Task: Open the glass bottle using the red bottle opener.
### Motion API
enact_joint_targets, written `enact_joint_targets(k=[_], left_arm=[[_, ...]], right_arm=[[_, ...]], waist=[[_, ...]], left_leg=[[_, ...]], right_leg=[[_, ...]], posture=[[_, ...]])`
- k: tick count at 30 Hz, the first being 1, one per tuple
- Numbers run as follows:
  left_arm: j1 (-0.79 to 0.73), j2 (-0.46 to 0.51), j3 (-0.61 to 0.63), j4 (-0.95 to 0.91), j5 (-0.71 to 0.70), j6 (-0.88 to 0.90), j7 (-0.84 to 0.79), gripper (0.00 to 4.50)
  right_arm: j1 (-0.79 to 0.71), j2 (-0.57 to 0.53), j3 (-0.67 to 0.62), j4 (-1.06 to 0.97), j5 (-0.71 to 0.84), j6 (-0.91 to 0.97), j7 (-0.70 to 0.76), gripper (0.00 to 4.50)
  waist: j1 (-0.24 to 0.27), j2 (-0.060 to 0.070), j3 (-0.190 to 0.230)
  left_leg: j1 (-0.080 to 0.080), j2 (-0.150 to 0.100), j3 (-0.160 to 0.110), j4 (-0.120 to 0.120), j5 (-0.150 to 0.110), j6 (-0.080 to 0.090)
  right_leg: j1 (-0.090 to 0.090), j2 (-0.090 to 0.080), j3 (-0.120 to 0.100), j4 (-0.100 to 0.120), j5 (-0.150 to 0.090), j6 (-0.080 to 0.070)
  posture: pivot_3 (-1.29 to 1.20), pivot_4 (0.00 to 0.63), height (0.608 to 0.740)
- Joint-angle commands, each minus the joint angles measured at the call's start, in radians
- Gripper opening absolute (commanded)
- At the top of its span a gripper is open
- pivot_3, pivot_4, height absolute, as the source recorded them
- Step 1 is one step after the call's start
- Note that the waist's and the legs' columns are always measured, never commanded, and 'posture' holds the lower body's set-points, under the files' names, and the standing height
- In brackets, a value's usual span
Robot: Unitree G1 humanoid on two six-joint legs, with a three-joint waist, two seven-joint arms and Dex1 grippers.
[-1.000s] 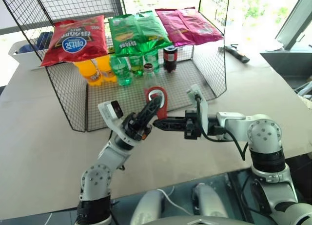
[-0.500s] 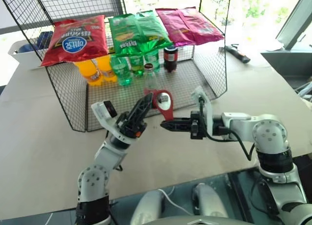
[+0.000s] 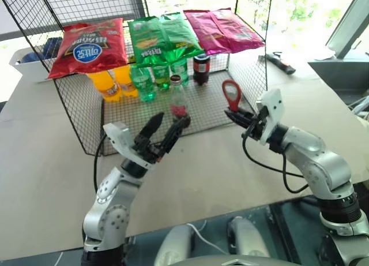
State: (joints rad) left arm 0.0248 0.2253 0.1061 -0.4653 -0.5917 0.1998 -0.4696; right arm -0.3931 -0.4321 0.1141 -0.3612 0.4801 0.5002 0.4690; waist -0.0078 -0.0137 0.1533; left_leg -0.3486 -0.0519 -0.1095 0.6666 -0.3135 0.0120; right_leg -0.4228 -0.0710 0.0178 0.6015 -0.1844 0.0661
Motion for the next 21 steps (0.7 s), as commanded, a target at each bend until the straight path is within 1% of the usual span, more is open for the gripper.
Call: enact_joint_targets(k=[1,5,8,21], left_arm=[[-0.070,0.002,-0.052,0.085,0.260,-0.129,0.095,4.42],[-0.135,-0.024,-0.085,0.200,0.399,-0.223,0.160,4.42],[-0.170,-0.036,-0.079,0.274,0.447,-0.280,0.189,4.42],[-0.335,-0.055,-0.072,0.503,0.411,-0.355,0.125,4.42]], right_arm=[[0.002,0.033,0.012,0.007,-0.064,-0.079,-0.001,0.00],[0.015,0.052,0.024,0.011,-0.097,-0.099,0.017,0.00],[0.022,0.058,0.023,0.006,-0.109,-0.103,0.027,0.00],[0.044,0.092,0.041,-0.024,-0.154,-0.100,0.041,0.00]], waist=[[0.007,0.000,0.000],[0.008,0.000,0.000],[0.008,0.000,0.000],[0.011,0.000,0.000]], left_leg=[[0.000,0.000,0.000,0.000,0.000,0.000],[0.000,0.000,-0.002,0.000,0.000,0.000],[0.000,0.000,-0.004,0.000,0.000,0.000],[0.000,0.000,-0.006,-0.001,0.000,0.000]], right_leg=[[0.000,0.000,0.000,0.000,0.000,0.000],[0.000,0.000,0.000,0.000,0.000,0.000],[0.000,0.000,0.000,-0.001,0.000,0.000],[-0.001,0.000,-0.001,0.000,0.000,0.000]], posture=[[0.00,0.150,0.739],[0.00,0.150,0.739],[0.00,0.150,0.739],[0.00,0.150,0.739]])
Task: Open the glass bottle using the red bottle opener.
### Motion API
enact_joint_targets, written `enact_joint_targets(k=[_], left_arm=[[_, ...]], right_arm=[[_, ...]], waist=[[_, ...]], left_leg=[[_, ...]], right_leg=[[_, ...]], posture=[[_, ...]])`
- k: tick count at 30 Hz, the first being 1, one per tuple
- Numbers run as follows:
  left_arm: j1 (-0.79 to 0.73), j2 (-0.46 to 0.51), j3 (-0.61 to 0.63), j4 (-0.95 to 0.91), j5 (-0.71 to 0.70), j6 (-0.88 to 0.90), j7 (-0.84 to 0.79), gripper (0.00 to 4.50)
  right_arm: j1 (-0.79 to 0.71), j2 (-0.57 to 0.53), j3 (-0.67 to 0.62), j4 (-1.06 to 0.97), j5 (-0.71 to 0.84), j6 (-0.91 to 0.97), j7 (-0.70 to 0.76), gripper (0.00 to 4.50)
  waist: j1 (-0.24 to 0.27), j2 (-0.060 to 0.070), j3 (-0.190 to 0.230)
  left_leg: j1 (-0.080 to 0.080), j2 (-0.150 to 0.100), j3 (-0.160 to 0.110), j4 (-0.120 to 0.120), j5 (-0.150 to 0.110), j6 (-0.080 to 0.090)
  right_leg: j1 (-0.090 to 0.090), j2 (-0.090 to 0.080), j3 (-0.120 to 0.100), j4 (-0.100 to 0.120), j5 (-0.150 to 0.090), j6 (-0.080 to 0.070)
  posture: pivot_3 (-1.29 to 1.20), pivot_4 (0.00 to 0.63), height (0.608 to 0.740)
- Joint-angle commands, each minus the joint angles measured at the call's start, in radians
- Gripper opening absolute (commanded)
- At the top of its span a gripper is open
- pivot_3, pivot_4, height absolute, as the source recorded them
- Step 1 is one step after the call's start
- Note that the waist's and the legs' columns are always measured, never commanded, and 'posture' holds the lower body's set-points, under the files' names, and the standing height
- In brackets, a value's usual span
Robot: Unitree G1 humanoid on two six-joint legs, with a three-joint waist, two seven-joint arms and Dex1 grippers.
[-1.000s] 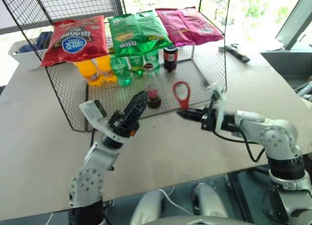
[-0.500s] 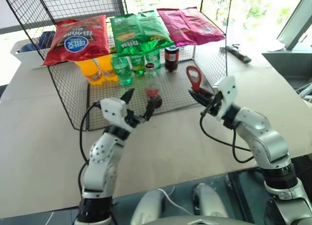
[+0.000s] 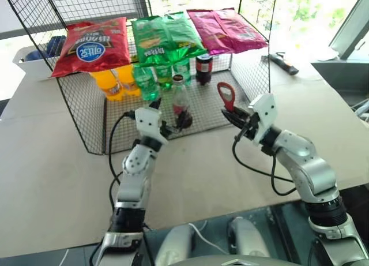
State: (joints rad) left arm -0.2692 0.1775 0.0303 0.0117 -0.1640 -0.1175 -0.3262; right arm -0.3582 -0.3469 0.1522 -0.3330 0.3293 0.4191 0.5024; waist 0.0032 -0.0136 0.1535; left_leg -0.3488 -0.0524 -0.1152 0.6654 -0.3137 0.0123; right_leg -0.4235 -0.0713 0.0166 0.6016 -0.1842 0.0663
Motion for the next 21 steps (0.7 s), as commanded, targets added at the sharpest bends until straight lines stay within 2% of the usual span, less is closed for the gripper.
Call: enact_joint_targets(k=[1,13,19,21], left_arm=[[-0.056,-0.012,0.006,0.045,-0.021,-0.042,-0.022,4.42],[-0.190,-0.027,0.008,0.217,-0.025,-0.091,-0.065,4.42],[-0.202,-0.027,0.013,0.220,-0.044,-0.106,-0.082,4.42],[-0.198,-0.027,0.013,0.218,-0.051,-0.102,-0.090,3.89]], right_arm=[[0.012,0.009,0.005,-0.054,-0.006,-0.019,0.007,0.00],[0.023,0.019,0.015,-0.058,-0.026,-0.028,0.012,0.00],[0.026,0.024,0.020,-0.056,-0.041,-0.036,0.016,0.00],[0.026,0.027,0.021,-0.054,-0.044,-0.038,0.016,0.00]], waist=[[0.000,0.000,0.000],[0.001,0.000,0.000],[-0.001,0.000,0.000],[-0.001,0.000,0.000]], left_leg=[[0.000,0.000,0.000,0.000,0.000,0.000],[0.000,0.000,0.000,0.001,0.000,0.000],[0.000,0.000,0.000,0.001,0.000,0.000],[0.000,0.000,0.000,0.001,0.000,0.000]], right_leg=[[0.000,0.000,0.000,0.000,0.000,0.000],[0.000,0.000,0.000,0.001,0.000,0.000],[0.000,0.000,0.000,0.001,0.000,0.000],[0.000,0.000,0.000,0.001,0.000,0.000]], posture=[[0.00,0.150,0.739],[0.00,0.150,0.739],[0.00,0.150,0.739],[0.00,0.150,0.739]])
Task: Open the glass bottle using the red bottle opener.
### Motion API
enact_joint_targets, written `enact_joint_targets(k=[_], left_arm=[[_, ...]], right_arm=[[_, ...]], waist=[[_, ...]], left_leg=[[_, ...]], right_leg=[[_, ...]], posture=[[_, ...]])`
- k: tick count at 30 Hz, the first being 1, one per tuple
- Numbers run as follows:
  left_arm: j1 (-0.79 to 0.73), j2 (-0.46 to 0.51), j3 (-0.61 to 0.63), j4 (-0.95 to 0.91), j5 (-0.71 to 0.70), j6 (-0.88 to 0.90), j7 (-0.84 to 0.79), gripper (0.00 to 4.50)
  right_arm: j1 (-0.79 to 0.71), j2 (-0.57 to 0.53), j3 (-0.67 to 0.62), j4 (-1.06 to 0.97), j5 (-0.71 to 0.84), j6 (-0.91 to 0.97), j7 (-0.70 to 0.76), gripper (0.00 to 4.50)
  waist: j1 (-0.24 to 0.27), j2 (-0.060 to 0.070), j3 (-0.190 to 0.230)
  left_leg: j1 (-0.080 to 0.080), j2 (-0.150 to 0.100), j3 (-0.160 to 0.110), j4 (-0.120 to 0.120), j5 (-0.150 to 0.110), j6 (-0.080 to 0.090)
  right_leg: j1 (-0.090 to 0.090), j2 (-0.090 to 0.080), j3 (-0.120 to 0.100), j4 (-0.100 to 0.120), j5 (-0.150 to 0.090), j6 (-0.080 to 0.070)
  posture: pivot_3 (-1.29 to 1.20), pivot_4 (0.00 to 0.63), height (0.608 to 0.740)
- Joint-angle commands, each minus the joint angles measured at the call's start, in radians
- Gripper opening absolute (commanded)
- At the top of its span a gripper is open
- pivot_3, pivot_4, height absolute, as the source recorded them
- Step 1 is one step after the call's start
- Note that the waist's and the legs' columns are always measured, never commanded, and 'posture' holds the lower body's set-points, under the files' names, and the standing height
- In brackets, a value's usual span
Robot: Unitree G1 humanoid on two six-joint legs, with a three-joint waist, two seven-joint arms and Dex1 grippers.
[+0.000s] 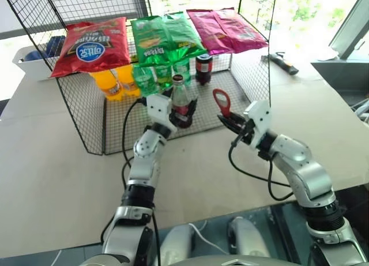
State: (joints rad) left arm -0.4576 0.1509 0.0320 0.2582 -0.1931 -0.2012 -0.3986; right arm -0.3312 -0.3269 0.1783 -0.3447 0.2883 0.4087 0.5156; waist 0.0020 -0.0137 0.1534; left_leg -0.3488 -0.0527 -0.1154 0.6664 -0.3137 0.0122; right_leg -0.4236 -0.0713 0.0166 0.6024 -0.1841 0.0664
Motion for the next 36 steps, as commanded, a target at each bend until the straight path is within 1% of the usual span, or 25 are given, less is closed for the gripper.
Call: enact_joint_targets(k=[1,2,3,4,11,15,18,22,25,31,34,36], left_arm=[[-0.008,-0.001,0.012,-0.028,-0.026,-0.013,-0.020,3.58],[-0.005,0.001,0.010,-0.024,-0.027,-0.008,-0.025,3.16],[-0.001,0.003,0.009,-0.022,-0.026,-0.003,-0.029,2.61],[0.002,0.000,0.013,-0.021,-0.032,0.003,-0.028,2.36],[0.011,0.004,0.019,-0.038,-0.038,0.027,-0.027,2.40],[0.026,-0.004,0.014,-0.093,-0.091,0.050,-0.069,2.40],[0.032,0.015,-0.002,-0.117,-0.069,0.041,-0.089,2.40],[0.034,0.020,0.007,-0.148,-0.063,0.046,-0.070,2.40],[0.067,0.039,-0.004,-0.245,-0.088,0.094,-0.094,2.40],[0.187,0.102,-0.022,-0.483,-0.130,0.213,-0.132,2.40],[0.241,0.126,-0.023,-0.559,-0.148,0.255,-0.139,2.40],[0.275,0.130,-0.027,-0.577,-0.150,0.258,-0.144,2.40]], right_arm=[[-0.001,0.008,-0.005,-0.042,-0.004,-0.028,0.004,0.00],[-0.002,0.010,-0.005,-0.040,-0.005,-0.029,0.005,0.00],[-0.002,0.012,-0.004,-0.041,-0.006,-0.029,0.005,0.00],[-0.002,0.014,-0.003,-0.040,-0.007,-0.030,0.006,0.00],[-0.001,0.021,-0.002,-0.034,-0.014,-0.035,0.011,0.00],[0.000,0.024,-0.001,-0.031,-0.016,-0.038,0.013,0.00],[0.000,0.026,-0.001,-0.027,-0.016,-0.042,0.014,0.00],[0.000,0.027,0.000,-0.024,-0.017,-0.046,0.015,0.00],[0.002,0.027,-0.001,-0.025,-0.017,-0.046,0.014,0.00],[0.004,0.025,-0.007,-0.021,-0.019,-0.051,0.015,0.00],[0.000,0.025,-0.009,-0.013,-0.019,-0.056,0.018,0.00],[-0.004,0.026,-0.010,-0.006,-0.021,-0.060,0.020,0.00]], waist=[[0.000,0.000,0.000],[0.000,0.000,0.000],[0.000,0.000,0.000],[0.000,0.000,0.000],[0.000,0.000,0.000],[0.000,0.000,0.000],[0.002,0.000,0.000],[0.001,0.000,0.000],[-0.004,0.000,0.000],[-0.014,0.000,0.000],[-0.013,0.000,0.000],[-0.013,0.000,0.000]], left_leg=[[0.000,0.000,0.000,0.000,0.000,0.000],[0.000,0.000,0.000,0.000,0.000,0.000],[0.000,0.000,0.000,0.000,0.000,0.000],[0.000,0.000,0.000,0.000,0.000,0.000],[0.000,0.000,0.000,0.001,0.000,0.000],[0.000,0.000,0.000,0.001,0.000,0.000],[0.000,0.000,0.000,0.001,0.000,0.000],[0.000,0.000,0.000,0.001,0.000,0.000],[0.000,0.000,0.000,0.001,0.000,0.000],[0.000,0.000,0.000,0.000,0.000,0.000],[0.000,0.000,0.000,0.000,0.000,0.000],[0.000,0.000,0.000,0.000,0.000,0.000]], right_leg=[[0.000,0.000,0.000,0.000,0.000,0.000],[0.000,0.000,0.000,0.000,0.000,0.000],[0.000,0.000,0.000,0.000,0.000,0.000],[0.000,0.000,0.000,0.000,0.000,0.000],[0.000,0.000,0.000,0.001,0.000,0.000],[0.000,0.000,0.000,0.001,0.000,0.000],[0.000,0.000,0.000,0.001,0.000,0.000],[0.000,0.000,0.000,0.001,0.000,0.000],[0.000,0.000,0.000,0.001,0.000,0.000],[-0.001,0.000,0.001,0.001,0.000,0.000],[-0.001,0.000,0.001,0.002,0.000,0.000],[-0.001,0.000,0.001,0.002,0.000,0.000]], posture=[[0.00,0.150,0.739],[0.00,0.150,0.739],[0.00,0.150,0.739],[0.00,0.150,0.739],[0.00,0.150,0.739],[0.00,0.150,0.739],[0.00,0.150,0.739],[0.00,0.150,0.739],[0.00,0.150,0.739],[0.00,0.150,0.739],[0.00,0.150,0.739],[0.00,0.150,0.739]])
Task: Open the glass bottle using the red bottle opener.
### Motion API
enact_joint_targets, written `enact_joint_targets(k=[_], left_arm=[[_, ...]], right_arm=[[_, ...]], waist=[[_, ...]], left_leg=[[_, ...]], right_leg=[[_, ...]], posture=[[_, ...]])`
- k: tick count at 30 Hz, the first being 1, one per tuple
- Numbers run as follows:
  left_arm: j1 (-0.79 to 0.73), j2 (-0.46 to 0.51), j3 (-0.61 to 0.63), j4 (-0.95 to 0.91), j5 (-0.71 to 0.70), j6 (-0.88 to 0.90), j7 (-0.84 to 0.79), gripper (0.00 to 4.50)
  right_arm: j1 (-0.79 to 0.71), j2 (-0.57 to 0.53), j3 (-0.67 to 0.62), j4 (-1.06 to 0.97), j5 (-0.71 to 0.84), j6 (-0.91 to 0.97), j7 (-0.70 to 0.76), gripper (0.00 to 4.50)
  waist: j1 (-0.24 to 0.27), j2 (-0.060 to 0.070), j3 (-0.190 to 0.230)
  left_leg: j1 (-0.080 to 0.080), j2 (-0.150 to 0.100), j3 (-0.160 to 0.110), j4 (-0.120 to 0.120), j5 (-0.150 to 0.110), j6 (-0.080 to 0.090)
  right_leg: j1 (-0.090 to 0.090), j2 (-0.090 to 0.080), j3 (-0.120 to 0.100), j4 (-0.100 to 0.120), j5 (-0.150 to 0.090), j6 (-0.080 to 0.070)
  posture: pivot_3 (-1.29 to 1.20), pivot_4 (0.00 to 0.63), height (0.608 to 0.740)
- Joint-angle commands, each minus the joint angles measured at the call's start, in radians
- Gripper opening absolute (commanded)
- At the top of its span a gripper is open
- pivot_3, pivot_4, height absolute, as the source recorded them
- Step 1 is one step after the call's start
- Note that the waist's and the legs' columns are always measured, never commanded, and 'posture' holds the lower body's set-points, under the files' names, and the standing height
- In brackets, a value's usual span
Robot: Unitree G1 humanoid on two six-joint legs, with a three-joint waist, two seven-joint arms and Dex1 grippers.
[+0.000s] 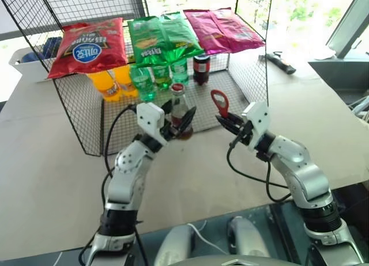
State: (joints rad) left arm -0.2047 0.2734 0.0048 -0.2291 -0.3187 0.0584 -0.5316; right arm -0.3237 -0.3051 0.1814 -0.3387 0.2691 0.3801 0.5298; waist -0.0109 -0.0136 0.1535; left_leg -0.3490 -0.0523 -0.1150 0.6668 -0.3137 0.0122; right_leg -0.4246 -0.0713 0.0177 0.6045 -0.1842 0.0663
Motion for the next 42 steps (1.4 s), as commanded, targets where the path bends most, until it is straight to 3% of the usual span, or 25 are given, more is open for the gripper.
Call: enact_joint_targets(k=[1,6,17,19,22,42], left_arm=[[0.040,0.006,-0.002,-0.087,-0.016,-0.014,-0.012,2.40],[0.102,-0.021,-0.009,-0.041,0.013,-0.078,-0.011,2.40],[0.149,-0.049,-0.008,-0.001,-0.065,-0.124,-0.091,2.40],[0.150,-0.045,-0.005,0.000,-0.069,-0.126,-0.098,3.40],[0.151,-0.046,0.003,-0.007,-0.061,-0.132,-0.084,4.41],[0.118,-0.020,-0.007,-0.112,-0.122,-0.065,-0.091,4.41]], right_arm=[[-0.014,0.004,-0.014,-0.007,-0.002,-0.034,0.007,0.00],[-0.022,0.004,-0.016,0.011,-0.003,-0.047,0.018,0.00],[-0.034,0.003,-0.019,0.035,-0.005,-0.062,0.033,0.00],[-0.036,0.004,-0.018,0.037,-0.007,-0.063,0.033,0.00],[-0.032,0.006,-0.014,0.037,-0.010,-0.065,0.034,0.00],[-0.032,0.014,-0.010,0.049,-0.015,-0.073,0.042,0.00]], waist=[[0.000,0.000,0.000],[0.000,0.000,0.000],[0.002,0.000,0.000],[0.002,0.000,0.000],[0.000,0.000,0.000],[0.000,0.000,0.000]], left_leg=[[0.000,0.000,0.000,0.000,0.000,0.000],[0.000,0.000,0.000,0.000,0.000,0.000],[0.000,0.000,0.001,0.000,0.000,0.000],[0.000,0.000,0.001,0.000,0.000,0.000],[0.000,0.000,0.001,0.000,0.000,0.000],[0.001,0.000,0.001,0.000,0.000,0.000]], right_leg=[[0.000,0.000,0.000,0.000,0.000,0.000],[0.000,0.000,0.000,0.000,0.000,0.000],[0.000,0.000,0.000,0.000,0.000,0.000],[0.000,0.000,0.000,0.000,0.000,0.000],[0.000,0.000,0.001,0.000,0.000,0.000],[0.000,0.000,0.001,0.001,0.000,0.000]], posture=[[0.00,0.150,0.739],[0.00,0.150,0.739],[0.00,0.150,0.739],[0.00,0.150,0.739],[0.00,0.150,0.739],[0.00,0.150,0.739]])
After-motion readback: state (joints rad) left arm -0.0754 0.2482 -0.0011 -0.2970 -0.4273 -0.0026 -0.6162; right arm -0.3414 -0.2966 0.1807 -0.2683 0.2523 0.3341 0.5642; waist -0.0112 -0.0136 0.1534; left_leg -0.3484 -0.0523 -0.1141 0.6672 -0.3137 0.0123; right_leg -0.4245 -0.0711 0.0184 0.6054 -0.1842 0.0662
